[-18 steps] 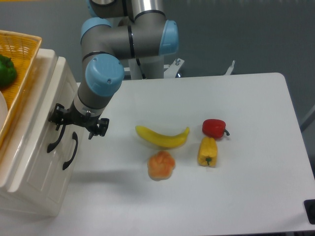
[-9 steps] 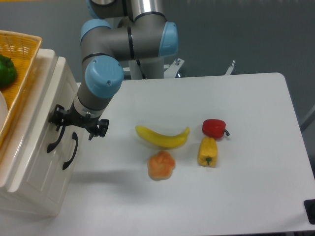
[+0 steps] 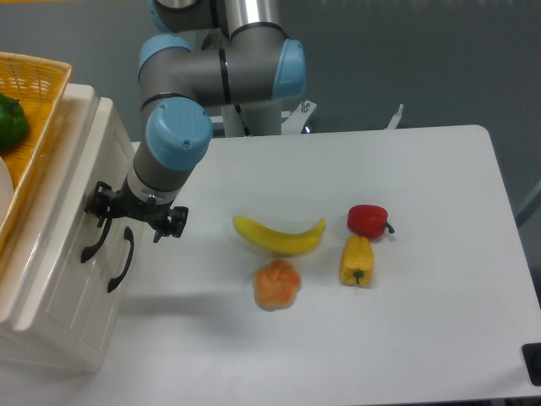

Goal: Slide open the top white drawer

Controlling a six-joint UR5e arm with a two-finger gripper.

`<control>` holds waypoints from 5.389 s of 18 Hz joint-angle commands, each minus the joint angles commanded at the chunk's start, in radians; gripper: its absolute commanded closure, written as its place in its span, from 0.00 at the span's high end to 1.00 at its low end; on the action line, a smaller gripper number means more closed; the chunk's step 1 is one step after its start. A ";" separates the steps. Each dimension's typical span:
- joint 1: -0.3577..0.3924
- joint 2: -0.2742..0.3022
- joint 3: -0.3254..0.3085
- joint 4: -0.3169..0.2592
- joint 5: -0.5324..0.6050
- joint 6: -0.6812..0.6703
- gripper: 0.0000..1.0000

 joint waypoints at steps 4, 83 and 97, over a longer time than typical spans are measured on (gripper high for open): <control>-0.003 0.000 0.000 0.002 0.034 0.005 1.00; 0.184 0.000 0.031 -0.002 0.121 0.092 1.00; 0.218 0.000 0.028 -0.006 0.035 0.091 1.00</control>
